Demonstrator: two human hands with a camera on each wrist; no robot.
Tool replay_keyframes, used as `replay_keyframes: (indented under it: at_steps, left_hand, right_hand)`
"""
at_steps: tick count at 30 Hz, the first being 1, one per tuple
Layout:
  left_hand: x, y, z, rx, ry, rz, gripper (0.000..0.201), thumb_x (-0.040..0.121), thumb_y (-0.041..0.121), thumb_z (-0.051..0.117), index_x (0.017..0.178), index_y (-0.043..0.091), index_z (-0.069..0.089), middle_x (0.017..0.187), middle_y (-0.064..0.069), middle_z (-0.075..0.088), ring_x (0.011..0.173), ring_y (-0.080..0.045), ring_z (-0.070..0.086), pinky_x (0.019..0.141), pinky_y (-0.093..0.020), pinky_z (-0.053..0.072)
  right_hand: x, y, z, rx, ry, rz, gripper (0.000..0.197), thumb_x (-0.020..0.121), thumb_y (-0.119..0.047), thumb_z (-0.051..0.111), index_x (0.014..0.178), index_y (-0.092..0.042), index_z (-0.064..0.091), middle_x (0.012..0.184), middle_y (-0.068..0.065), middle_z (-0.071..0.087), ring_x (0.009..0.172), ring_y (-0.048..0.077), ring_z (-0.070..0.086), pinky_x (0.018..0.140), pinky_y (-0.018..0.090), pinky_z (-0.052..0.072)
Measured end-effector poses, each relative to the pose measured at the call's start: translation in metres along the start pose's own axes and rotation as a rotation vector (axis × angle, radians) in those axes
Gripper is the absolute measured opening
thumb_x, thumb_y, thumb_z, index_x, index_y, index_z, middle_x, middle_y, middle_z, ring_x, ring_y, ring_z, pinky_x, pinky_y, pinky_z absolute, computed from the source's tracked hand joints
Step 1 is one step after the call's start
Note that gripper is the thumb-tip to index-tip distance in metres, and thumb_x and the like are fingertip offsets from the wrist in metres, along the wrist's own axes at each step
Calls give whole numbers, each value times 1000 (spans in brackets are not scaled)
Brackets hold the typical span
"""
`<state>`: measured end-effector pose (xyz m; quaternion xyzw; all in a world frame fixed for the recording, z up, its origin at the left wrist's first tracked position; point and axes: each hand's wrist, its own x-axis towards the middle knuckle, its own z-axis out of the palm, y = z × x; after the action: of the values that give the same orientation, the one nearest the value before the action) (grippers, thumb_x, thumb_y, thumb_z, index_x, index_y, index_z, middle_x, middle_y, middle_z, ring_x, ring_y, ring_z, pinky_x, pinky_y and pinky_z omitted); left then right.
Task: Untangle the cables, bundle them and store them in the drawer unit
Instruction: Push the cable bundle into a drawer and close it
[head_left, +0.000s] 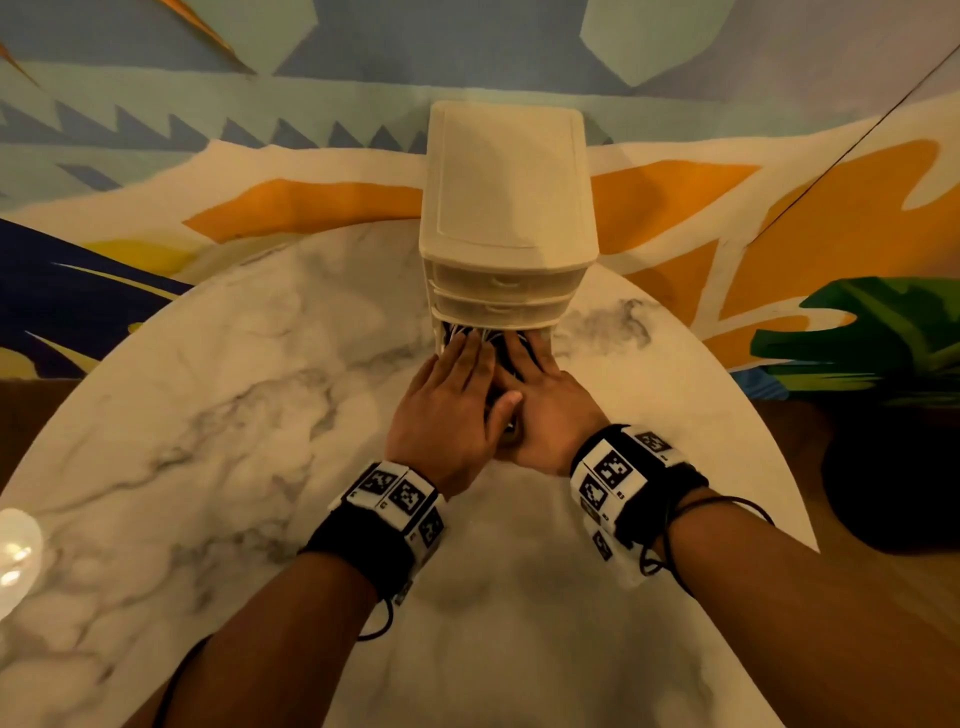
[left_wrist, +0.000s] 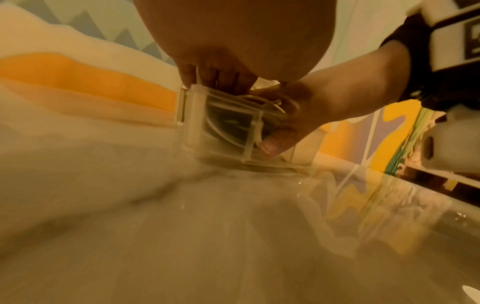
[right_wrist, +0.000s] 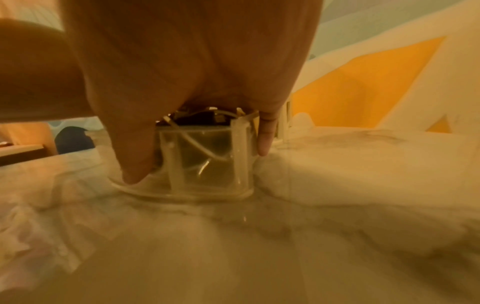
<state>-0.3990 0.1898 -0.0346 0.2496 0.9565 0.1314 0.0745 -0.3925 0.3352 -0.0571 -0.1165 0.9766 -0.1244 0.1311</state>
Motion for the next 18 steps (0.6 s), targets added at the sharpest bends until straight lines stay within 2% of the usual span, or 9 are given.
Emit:
replay_keyframes:
  at_steps: [2,4,8,12,14,16,18]
  left_hand:
    - [2,-4,3,-4,-4,-2,76,89,57,2,148,14,21,156,-4,19,145,-14,11,118,-31,12]
    - [4,-5,5,-15,-8,-7,75,89,57,1,148,15,20,157,-2,17,145,-12,9,118,-31,12]
    - [4,-5,8,-20,-24,-22,78,87,59,0,149,15,18,158,-1,12,145,-11,5,118,-31,8]
    - [1,-3,15,9,-21,-36,74,89,59,3,149,16,9,159,1,3,145,-11,-4,118,-32,0]
    - [-1,0,20,30,1,-42,73,90,58,5,149,15,8,159,-1,2,145,-14,-5,118,-36,0]
    - [0,2,26,44,32,-59,74,91,57,5,149,13,9,159,-3,2,146,-16,-5,118,-40,0]
    - [0,4,30,50,26,-75,74,91,57,3,149,12,7,159,-3,-1,145,-18,-7,118,-42,-1]
  right_hand:
    - [-7,-4,-3,49,22,34,101,71,-62,51,149,-32,-5,160,6,-5,145,30,-15,106,51,38]
    - [-15,-11,-7,83,17,73,103,74,-60,58,149,-33,-8,159,4,-12,144,26,-19,108,48,36]
    - [-25,-17,-12,49,-16,82,104,77,-63,57,148,-33,-13,157,3,-21,143,22,-24,113,43,23]
    - [-49,-13,-7,13,13,108,99,84,-58,52,149,-20,-11,156,3,-24,143,17,-24,119,37,7]
    - [-63,-8,1,17,65,103,87,88,-57,46,151,-16,2,157,-1,-13,145,15,-14,117,34,9]
    - [-69,-4,5,-1,114,92,75,89,-57,39,148,-12,24,157,3,13,146,16,7,112,36,27]
    - [-65,-1,3,-28,148,68,66,89,-53,36,138,-10,44,148,7,39,141,18,26,97,37,44]
